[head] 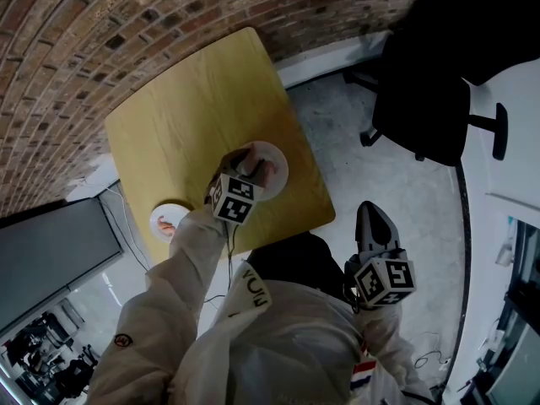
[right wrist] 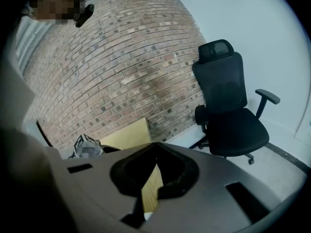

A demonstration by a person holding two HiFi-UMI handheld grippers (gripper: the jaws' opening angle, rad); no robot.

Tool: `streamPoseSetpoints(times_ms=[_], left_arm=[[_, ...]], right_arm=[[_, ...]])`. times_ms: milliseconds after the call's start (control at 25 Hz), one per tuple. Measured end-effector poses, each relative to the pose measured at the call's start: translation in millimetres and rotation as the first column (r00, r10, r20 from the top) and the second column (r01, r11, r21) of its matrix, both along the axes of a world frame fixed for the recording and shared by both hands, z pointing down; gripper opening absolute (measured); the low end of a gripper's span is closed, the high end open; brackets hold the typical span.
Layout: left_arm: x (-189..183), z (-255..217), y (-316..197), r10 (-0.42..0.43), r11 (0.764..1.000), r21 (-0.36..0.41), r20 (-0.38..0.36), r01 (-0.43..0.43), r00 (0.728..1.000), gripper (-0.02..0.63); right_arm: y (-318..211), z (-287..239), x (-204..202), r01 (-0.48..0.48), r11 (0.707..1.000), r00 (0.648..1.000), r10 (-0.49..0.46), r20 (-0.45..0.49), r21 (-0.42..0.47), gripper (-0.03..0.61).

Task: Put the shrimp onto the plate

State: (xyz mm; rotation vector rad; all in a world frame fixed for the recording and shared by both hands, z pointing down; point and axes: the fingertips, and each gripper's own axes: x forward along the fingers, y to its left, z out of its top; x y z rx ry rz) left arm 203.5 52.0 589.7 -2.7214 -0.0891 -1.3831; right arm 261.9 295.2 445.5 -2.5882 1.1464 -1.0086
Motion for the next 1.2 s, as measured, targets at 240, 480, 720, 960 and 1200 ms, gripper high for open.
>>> streamPoseSetpoints(times_ms=[240, 480, 720, 960, 1200], left_arm=[[0, -2, 1, -0.013, 1.000, -0.013, -0.020, 0.013, 1.000, 0.167], [-8, -22, -7, -0.098, 0.995, -0.013, -0.070, 0.097, 0.993, 0.167], [-42, -56, -20, -0.222, 0.975, -0.047, -0.143, 0.217, 0.965, 0.166], [-90, -75, -45, -0.347, 0.938, -0.048, -0.177, 0.344, 0.921, 0.166], [-152, -85, -70, -0.484, 0.874, -0.065, -0.186, 0.481, 0.855, 0.166]], right_arm=[[-3, -3, -4, 0.003, 1.000, 1.000, -0.003, 0.005, 0.005, 0.023], [-15, -4, -7, 0.042, 0.999, 0.999, -0.042, 0.002, 0.012, 0.023], [-58, -11, -21, 0.138, 0.990, 0.990, -0.138, -0.011, 0.037, 0.023], [-108, -22, -52, 0.258, 0.965, 0.966, -0.256, -0.029, 0.053, 0.023], [-151, -24, -88, 0.364, 0.930, 0.931, -0.363, -0.040, 0.056, 0.023]])
